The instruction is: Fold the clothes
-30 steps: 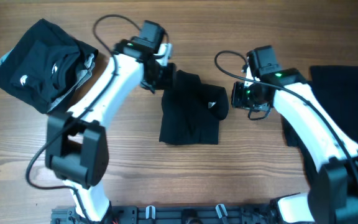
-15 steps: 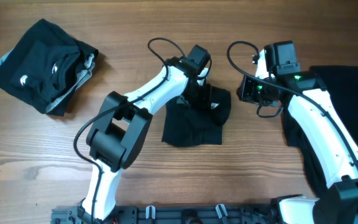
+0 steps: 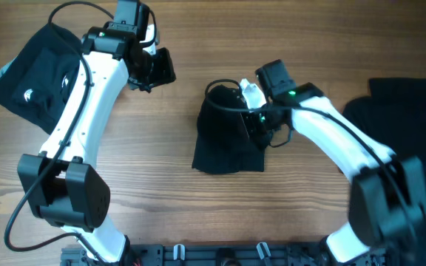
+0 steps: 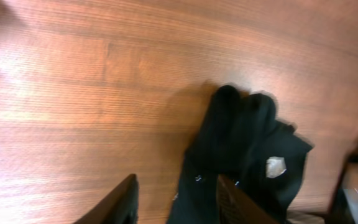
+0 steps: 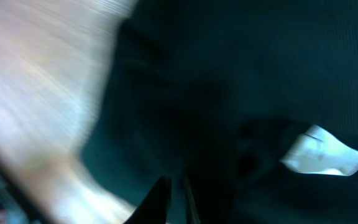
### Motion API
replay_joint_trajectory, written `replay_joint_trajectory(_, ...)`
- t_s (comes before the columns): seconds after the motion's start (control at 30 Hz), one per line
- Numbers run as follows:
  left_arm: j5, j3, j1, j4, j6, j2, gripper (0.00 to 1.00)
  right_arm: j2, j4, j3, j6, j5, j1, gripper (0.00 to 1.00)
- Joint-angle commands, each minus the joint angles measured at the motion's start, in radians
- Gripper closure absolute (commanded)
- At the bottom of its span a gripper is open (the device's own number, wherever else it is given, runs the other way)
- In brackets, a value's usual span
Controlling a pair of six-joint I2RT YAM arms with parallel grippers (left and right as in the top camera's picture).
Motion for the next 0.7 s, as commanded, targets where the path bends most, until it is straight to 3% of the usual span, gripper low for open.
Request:
replay_joint_trajectory(0.0,0.014,-0.001,-0.002,-0.084,0.117,0.009,0.59,0.132,-0.005,-0.004,0.153,0.185,-0.059,0.89)
replay_joint_trajectory(0.1,0.071,-0.033,-0.015,-0.1,0.145,0.009,0.66,0.188,-0.03,-0.004,0.263,0.183,-0.122,0.89)
replay_joint_trajectory(0.2,0.082,-0.093,-0.04,-0.082,0.143,0.011,0.67,0.169,-0.033,-0.003,0.225,0.158,-0.13,0.89)
replay_joint_trajectory(0.33,0.265,-0.226,-0.106,0.02,0.143,0.012,0.72,0.035,-0.035,0.0,0.192,0.138,-0.134,0.88)
replay_joint_trajectory(0.47,0.279,-0.296,-0.233,0.128,0.142,0.014,0.78,-0.198,-0.029,0.011,0.241,0.138,-0.192,0.58)
replay_joint_trajectory(0.57,0.153,-0.328,-0.312,0.168,0.069,0.016,0.96,-0.303,-0.028,0.011,0.241,0.138,-0.237,0.54)
replay_joint_trajectory(0.67,0.123,-0.404,-0.341,0.236,-0.076,0.028,0.96,-0.328,-0.03,0.011,0.241,0.138,-0.249,0.53)
